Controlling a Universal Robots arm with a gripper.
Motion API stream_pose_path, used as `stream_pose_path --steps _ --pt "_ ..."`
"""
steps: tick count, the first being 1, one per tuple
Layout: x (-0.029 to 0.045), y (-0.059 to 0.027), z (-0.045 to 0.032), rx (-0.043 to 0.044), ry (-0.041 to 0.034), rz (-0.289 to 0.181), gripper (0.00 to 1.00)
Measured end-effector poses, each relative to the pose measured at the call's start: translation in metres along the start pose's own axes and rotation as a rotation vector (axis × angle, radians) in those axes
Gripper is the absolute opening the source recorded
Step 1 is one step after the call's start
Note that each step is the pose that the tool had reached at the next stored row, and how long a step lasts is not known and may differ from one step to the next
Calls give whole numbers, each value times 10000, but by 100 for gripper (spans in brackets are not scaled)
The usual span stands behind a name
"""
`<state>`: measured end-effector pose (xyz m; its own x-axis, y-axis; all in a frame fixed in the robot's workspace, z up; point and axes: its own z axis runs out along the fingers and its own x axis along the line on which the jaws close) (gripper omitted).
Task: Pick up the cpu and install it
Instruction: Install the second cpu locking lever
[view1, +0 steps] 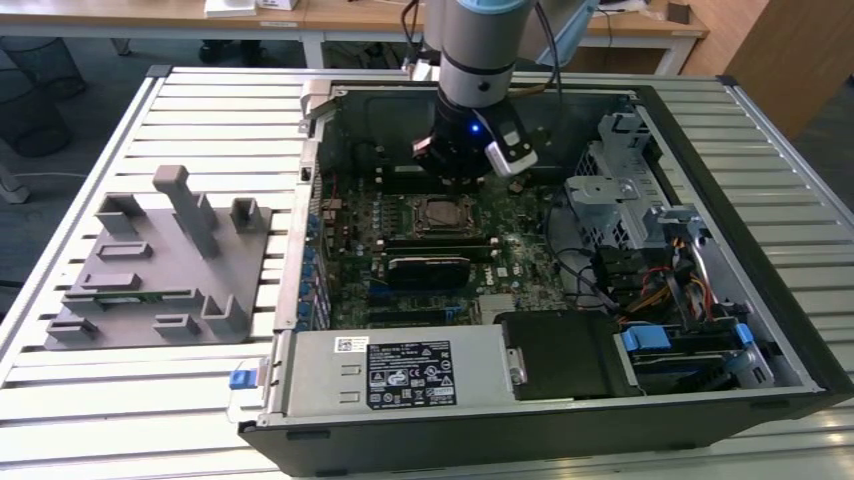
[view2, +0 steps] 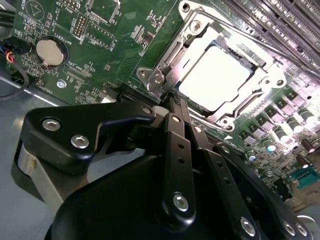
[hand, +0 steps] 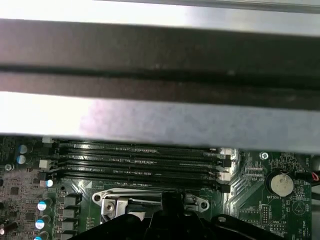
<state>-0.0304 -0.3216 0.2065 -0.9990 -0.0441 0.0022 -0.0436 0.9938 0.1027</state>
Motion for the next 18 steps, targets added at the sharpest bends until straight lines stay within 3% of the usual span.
stream_pose_path --steps 18 --pt "8 -181 -18 1 0 0 11"
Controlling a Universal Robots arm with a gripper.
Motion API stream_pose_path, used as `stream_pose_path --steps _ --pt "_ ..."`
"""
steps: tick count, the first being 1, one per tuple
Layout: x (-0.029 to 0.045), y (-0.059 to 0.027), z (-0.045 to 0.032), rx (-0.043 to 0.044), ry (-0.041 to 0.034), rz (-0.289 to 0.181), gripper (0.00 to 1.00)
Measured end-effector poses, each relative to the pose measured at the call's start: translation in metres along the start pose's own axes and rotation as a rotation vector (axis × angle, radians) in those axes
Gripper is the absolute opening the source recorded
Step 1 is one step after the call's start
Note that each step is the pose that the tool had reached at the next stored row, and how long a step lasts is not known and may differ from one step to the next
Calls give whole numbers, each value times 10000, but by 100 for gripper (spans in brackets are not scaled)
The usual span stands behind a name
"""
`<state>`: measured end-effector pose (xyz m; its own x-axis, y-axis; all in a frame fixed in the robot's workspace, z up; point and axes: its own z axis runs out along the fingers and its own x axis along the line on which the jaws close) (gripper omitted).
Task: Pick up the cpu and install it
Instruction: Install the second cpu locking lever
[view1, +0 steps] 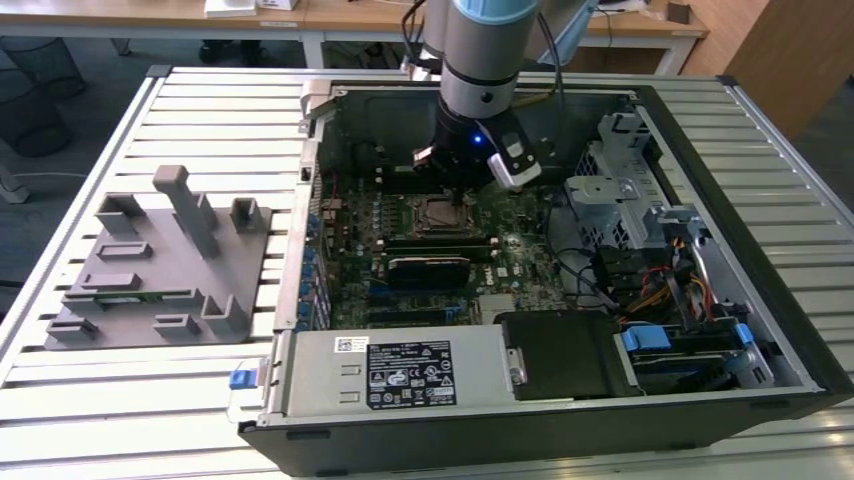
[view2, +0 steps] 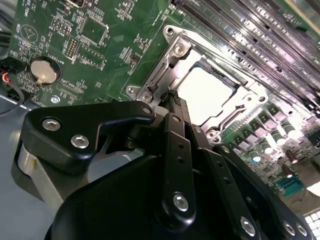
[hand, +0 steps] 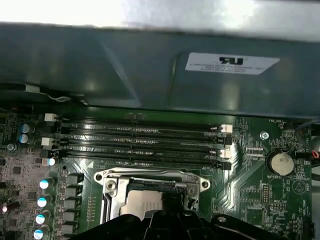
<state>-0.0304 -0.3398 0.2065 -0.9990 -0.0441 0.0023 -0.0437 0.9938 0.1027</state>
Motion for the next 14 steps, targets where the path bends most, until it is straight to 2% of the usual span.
stream_pose_path --steps 5,10,14 --pt "0 4 -90 -2 1 0 11" --pt "1 20 -242 -2 12 2 11" --pt "1 13 -256 28 17 0 11"
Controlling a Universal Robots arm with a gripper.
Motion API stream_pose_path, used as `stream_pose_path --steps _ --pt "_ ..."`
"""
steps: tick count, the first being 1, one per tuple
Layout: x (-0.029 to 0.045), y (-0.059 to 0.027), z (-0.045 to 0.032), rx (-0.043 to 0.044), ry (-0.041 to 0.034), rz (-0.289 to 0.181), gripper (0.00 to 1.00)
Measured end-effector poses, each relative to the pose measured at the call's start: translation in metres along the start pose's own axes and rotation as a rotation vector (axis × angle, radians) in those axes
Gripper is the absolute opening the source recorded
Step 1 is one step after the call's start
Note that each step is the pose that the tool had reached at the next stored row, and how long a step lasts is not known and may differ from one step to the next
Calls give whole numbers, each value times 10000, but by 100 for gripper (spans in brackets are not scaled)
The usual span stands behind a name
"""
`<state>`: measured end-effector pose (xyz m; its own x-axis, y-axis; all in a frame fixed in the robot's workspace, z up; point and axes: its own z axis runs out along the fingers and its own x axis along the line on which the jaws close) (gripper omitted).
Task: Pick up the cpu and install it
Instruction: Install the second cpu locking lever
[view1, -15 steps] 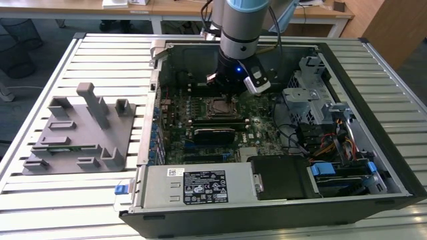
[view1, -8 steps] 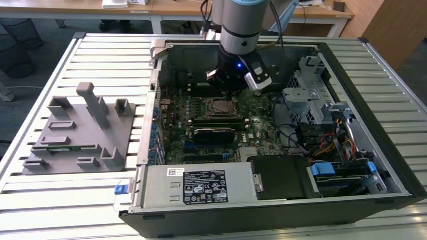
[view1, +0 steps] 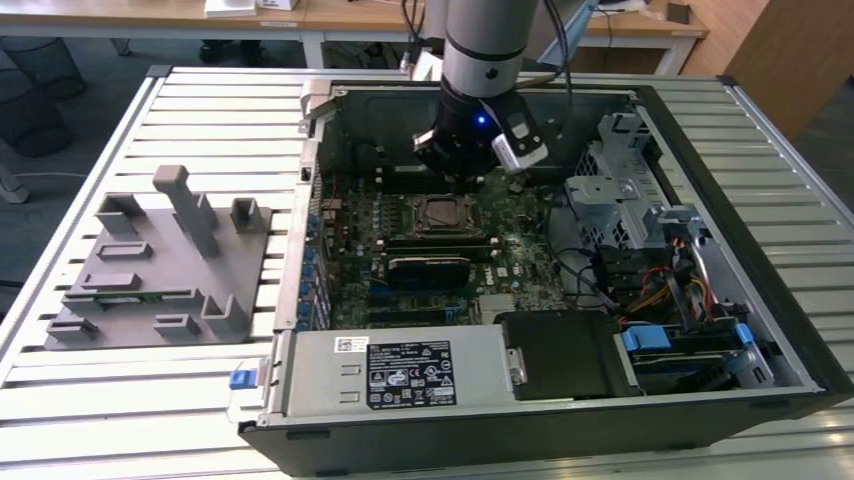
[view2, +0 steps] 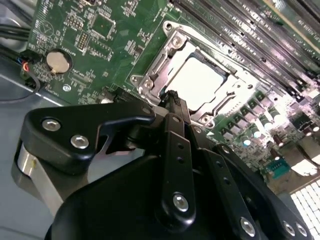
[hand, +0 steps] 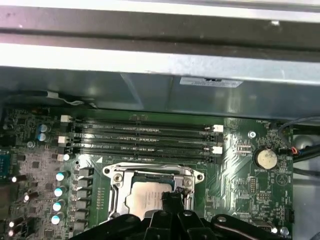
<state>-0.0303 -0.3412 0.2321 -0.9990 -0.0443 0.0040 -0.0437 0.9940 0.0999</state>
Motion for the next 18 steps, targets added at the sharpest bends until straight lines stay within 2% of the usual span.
stream_pose_path --steps 14,18 --pt "9 -194 -20 32 1 2 11" --pt "10 -215 -23 91 4 3 11"
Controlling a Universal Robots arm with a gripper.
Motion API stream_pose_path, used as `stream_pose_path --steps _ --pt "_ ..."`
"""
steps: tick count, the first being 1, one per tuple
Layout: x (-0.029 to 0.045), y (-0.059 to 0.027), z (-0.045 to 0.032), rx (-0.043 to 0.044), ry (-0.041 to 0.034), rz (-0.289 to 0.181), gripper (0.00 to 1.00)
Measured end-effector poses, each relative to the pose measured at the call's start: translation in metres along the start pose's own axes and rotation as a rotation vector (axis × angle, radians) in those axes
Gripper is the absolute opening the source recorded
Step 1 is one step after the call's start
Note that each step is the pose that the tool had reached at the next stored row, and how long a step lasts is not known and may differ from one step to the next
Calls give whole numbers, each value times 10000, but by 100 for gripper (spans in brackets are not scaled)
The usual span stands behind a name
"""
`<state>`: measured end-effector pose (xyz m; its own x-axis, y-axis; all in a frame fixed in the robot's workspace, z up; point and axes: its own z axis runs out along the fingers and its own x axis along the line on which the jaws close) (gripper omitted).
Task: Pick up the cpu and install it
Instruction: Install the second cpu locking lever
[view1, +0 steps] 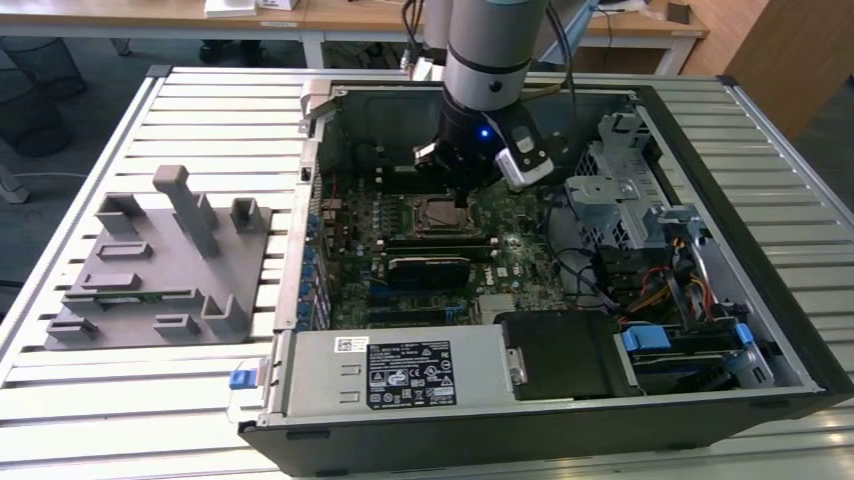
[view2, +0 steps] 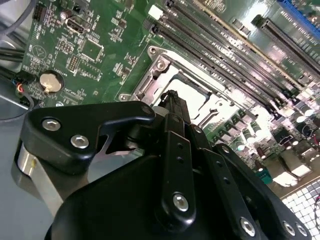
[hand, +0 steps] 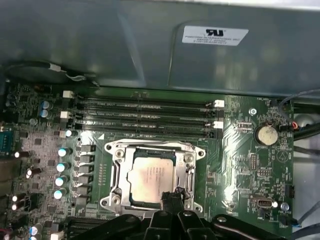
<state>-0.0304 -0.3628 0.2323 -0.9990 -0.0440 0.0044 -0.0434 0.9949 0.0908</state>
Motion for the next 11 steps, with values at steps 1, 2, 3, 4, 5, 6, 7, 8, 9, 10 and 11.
stream_pose_path --steps 1,2,3,4,5,6,7,8,9,10,11 --pt "0 -1 -8 5 2 0 11" --pt "0 0 -23 3 2 -1 11" --pt "0 1 -40 1 6 0 11" --pt "0 2 -58 3 12 0 11" --pt "0 2 -69 2 17 0 11" --pt "0 -5 -70 0 18 -1 11" --pt "1 -18 -71 -1 19 -1 11" --pt "3 -30 -72 0 20 0 11" --pt "4 -43 -73 0 19 1 11" --pt "7 -58 -75 0 20 0 11" --pt "13 -82 -77 1 20 0 11"
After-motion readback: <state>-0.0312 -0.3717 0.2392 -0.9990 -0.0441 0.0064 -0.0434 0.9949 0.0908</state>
